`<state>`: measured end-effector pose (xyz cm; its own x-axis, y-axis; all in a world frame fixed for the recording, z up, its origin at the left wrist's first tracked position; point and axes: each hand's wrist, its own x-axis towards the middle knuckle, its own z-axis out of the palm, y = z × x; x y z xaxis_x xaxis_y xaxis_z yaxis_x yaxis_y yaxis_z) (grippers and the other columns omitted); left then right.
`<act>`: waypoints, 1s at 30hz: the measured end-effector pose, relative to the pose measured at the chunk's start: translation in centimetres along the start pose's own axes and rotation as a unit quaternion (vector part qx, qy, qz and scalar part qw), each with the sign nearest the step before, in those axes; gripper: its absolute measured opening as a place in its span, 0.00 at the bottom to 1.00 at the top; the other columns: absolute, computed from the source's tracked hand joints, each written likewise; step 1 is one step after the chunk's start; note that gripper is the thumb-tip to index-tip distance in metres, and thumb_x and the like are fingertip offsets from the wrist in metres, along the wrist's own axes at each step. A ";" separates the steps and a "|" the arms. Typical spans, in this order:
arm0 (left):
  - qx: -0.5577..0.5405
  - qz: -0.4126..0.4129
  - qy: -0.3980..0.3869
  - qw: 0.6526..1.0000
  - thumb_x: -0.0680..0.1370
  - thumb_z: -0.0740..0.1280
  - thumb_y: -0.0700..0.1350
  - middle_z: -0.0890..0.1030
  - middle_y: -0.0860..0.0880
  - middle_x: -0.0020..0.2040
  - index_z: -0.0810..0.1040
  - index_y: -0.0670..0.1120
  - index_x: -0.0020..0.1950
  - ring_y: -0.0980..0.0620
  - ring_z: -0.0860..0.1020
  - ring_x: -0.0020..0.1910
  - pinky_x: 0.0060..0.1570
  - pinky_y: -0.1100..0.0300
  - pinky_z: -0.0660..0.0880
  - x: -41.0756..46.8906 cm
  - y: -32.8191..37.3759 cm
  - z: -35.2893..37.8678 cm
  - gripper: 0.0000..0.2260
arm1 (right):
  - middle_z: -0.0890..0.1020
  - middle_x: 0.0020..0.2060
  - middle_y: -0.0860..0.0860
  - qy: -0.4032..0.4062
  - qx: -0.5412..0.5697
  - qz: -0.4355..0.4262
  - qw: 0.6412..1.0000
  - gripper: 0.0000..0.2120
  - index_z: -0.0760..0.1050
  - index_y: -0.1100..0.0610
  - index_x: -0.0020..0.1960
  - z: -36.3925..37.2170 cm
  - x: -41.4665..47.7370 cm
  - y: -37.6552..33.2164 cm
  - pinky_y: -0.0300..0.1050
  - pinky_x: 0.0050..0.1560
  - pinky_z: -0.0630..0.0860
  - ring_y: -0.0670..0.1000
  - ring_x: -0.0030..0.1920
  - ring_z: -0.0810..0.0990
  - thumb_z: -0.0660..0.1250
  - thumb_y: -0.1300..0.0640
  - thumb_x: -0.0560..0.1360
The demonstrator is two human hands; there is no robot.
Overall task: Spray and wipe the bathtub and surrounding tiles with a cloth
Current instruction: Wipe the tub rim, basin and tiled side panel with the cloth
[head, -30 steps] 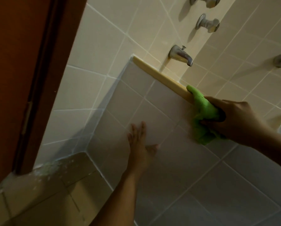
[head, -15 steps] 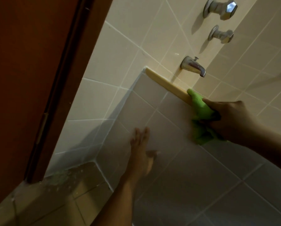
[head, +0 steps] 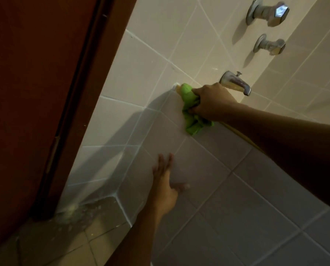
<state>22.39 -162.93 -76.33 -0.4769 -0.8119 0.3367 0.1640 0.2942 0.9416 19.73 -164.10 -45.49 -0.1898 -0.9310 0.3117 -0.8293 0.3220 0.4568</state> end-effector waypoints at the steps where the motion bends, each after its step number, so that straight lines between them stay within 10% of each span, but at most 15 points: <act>1: -0.003 0.001 -0.001 1.000 0.74 0.78 0.47 0.37 0.59 0.82 0.47 0.66 0.81 0.49 0.40 0.82 0.80 0.48 0.50 -0.2 0.3 -0.3 0.49 | 0.79 0.46 0.54 0.004 0.005 -0.001 1.000 0.16 0.78 0.54 0.56 0.0 0.7 -0.3 0.44 0.37 0.67 0.54 0.44 0.74 0.71 0.44 0.75; 14: 0.068 -0.023 -0.017 0.997 0.74 0.77 0.40 0.53 0.56 0.83 0.59 0.55 0.82 0.57 0.55 0.80 0.72 0.70 0.55 -1.7 0.5 -2.0 0.42 | 0.81 0.61 0.58 0.003 0.007 -0.095 0.995 0.29 0.70 0.44 0.76 -0.9 1.5 0.3 0.48 0.59 0.71 0.61 0.63 0.75 0.70 0.44 0.76; 18: 0.094 -0.062 -0.038 0.993 0.75 0.74 0.37 0.66 0.52 0.79 0.64 0.54 0.81 0.54 0.69 0.75 0.71 0.67 0.65 -2.3 0.8 -3.1 0.37 | 0.80 0.64 0.54 -0.032 -0.015 -0.128 0.991 0.27 0.71 0.43 0.74 -1.9 -0.8 1.0 0.47 0.58 0.73 0.59 0.60 0.77 0.70 0.49 0.76; 21: 0.126 -0.090 -0.016 0.988 0.77 0.69 0.37 0.82 0.46 0.65 0.69 0.56 0.78 0.51 0.82 0.56 0.51 0.69 0.73 -3.3 1.5 -4.1 0.32 | 0.73 0.74 0.47 -0.051 -0.043 -0.170 0.983 0.27 0.74 0.43 0.73 -2.7 -3.3 1.5 0.50 0.62 0.75 0.57 0.63 0.78 0.70 0.55 0.75; 30: 0.010 -0.083 0.035 0.996 0.80 0.70 0.40 0.82 0.53 0.64 0.80 0.52 0.67 0.52 0.80 0.63 0.60 0.57 0.76 -4.6 8.2 -8.3 0.16 | 0.79 0.66 0.48 -0.017 -0.029 -0.183 0.983 0.25 0.75 0.45 0.71 -1.8 -12.3 3.4 0.52 0.62 0.77 0.53 0.63 0.79 0.72 0.57 0.75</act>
<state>33.08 -161.00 -70.04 -0.4349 -0.8829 0.1773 0.0703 0.1630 0.9841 20.18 -151.28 -46.30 0.0968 -0.9912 0.0900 -0.8142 -0.0268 0.5799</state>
